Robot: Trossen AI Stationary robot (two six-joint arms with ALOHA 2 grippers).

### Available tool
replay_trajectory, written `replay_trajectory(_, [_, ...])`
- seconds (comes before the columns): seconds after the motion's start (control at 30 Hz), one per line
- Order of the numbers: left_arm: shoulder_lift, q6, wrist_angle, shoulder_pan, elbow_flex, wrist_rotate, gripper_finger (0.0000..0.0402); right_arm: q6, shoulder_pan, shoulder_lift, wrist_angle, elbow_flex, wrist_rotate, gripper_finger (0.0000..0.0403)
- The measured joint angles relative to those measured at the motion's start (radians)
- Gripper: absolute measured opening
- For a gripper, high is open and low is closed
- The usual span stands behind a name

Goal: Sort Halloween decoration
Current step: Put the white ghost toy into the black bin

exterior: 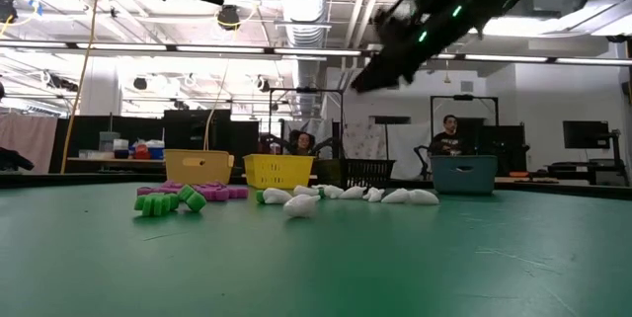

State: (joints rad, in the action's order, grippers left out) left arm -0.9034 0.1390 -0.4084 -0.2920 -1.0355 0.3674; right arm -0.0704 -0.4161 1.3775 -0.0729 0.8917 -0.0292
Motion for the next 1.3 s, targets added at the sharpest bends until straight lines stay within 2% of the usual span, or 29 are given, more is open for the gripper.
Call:
replay_trajectory(0.13, [0.0,0.0,0.001,0.0,0.0,-0.017,0.0231,0.019,0.085,-0.201,0.234,0.0,0.002,0.0147])
replay_trajectory(0.27, [0.0,-0.003,0.002,0.0,0.0,-0.032,0.0232,0.162,0.19,-0.37,0.386,-0.1,0.021,0.0138])
replay_trajectory(0.4, [0.0,-0.004,0.002,0.0,0.0,-0.036,0.0232,0.354,0.327,-0.505,0.342,-0.261,0.089,0.0134])
replay_trajectory(0.53, [0.0,-0.019,0.003,0.0,0.0,-0.049,0.0232,0.421,0.478,-0.538,0.21,-0.393,0.227,0.0134])
replay_trajectory(0.63, [0.0,-0.023,0.003,0.0,0.0,-0.049,0.0232,0.419,0.56,-0.494,0.133,-0.446,0.338,0.0134])
replay_trajectory(0.7, [0.0,-0.014,0.003,0.0,0.0,-0.049,0.0231,0.408,0.592,-0.442,0.119,-0.457,0.375,0.0134])
replay_trajectory(1.0, [0.0,-0.003,0.002,0.0,0.0,-0.043,0.0232,0.31,0.654,-0.154,-0.126,-0.457,0.339,0.0138])
replay_trajectory(1.3, [0.0,0.001,-0.002,0.0,0.0,-0.04,0.0232,0.222,0.65,0.053,-0.318,-0.456,0.316,0.0142])
